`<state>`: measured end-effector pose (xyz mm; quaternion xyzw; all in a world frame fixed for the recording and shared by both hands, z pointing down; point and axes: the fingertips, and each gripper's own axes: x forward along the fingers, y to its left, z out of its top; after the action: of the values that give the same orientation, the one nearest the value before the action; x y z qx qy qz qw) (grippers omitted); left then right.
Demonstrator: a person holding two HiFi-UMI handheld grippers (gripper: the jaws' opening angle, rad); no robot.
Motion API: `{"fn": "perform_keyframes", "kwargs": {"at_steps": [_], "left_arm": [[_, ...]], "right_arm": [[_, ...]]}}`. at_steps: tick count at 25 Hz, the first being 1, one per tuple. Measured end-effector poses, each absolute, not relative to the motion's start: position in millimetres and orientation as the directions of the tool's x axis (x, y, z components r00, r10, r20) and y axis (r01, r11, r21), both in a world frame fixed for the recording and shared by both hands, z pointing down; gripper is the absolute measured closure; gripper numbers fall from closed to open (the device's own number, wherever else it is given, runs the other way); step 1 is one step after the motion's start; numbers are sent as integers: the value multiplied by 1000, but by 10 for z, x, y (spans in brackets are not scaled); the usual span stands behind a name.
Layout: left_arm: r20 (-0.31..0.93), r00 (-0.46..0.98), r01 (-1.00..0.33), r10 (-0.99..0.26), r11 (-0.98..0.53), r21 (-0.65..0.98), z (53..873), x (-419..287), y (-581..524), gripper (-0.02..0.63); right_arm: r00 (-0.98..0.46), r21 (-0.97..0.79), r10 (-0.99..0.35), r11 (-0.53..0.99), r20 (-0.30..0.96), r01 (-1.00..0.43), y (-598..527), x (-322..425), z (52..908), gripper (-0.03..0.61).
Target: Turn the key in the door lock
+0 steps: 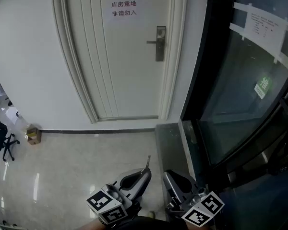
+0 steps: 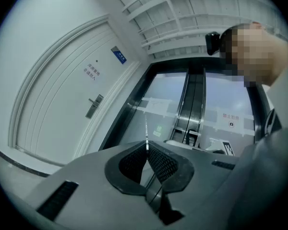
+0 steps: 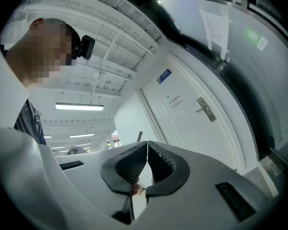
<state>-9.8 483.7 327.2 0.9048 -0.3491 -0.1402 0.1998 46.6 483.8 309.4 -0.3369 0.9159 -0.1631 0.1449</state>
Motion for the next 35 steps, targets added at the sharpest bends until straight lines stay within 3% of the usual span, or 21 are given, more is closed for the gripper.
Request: {"fn": "perform_keyframes", "kwargs": {"at_steps": [22,35], "left_arm": [[-193,770,-472,-609,-746,470,3212,-625,2431,606],[-135,797,-460,-589,-736,497,3473,-652,1502,606]], "right_arm": [[-652,-374,-744,652,-146,-659,2522,-51,3085,563],[-642,-387,-754,639,-140,-665,1590,-102,3204,561]]}}
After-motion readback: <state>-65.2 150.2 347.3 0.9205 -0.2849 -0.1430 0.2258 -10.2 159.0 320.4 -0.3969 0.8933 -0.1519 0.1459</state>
